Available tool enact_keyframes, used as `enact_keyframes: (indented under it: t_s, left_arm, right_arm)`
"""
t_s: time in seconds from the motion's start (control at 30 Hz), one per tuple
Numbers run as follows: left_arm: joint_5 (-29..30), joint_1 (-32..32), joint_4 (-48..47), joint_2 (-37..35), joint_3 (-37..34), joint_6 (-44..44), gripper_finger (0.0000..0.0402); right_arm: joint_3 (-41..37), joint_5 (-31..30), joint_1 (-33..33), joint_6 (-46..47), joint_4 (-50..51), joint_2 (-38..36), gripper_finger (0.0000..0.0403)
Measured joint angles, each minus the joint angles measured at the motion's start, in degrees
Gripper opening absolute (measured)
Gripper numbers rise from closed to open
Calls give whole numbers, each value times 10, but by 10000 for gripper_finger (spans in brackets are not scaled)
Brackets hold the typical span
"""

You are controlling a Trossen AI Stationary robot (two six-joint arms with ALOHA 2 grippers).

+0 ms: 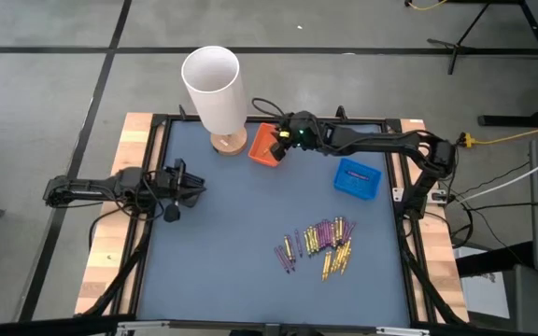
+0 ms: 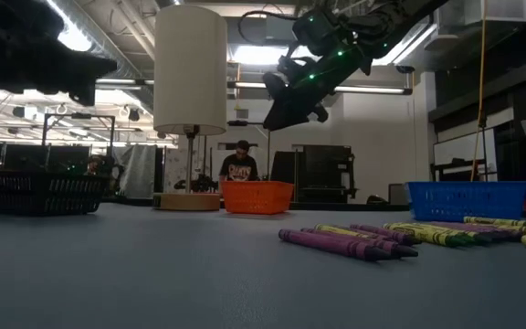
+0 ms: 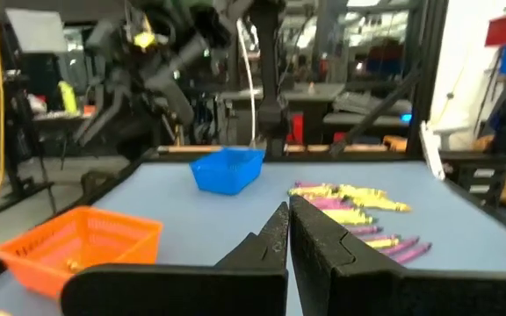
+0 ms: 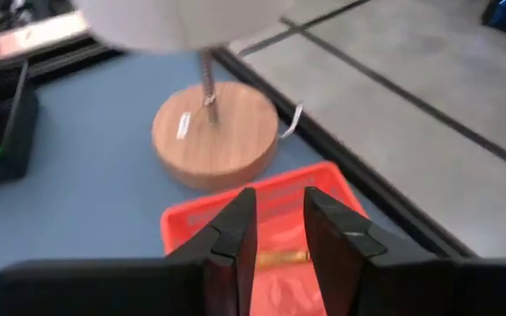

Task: Sort crayons
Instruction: Put the green crayon into the black basket

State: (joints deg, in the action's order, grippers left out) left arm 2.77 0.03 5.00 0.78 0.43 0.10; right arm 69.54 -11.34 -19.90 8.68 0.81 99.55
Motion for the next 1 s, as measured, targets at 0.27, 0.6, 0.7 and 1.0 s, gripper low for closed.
enact_keyframes:
  t_s: [0.27, 0.6, 0.7, 1.0]
  left_arm:
    - [-11, -6, 117, 10, 0, -38, 25]
    - [0, -25, 353, 145, 0, -42, 90]
    - [11, -30, 391, 216, 20, -41, 92]
    - [20, -32, 392, 476, 179, -40, 90]
  right_arm:
    - [1, 45, 1, -9, 153, -104, 90]
    - [1, 44, 43, -16, 290, -232, 90]
    - [1, 44, 58, -16, 321, -251, 90]
    - [1, 44, 85, -16, 403, -264, 90]
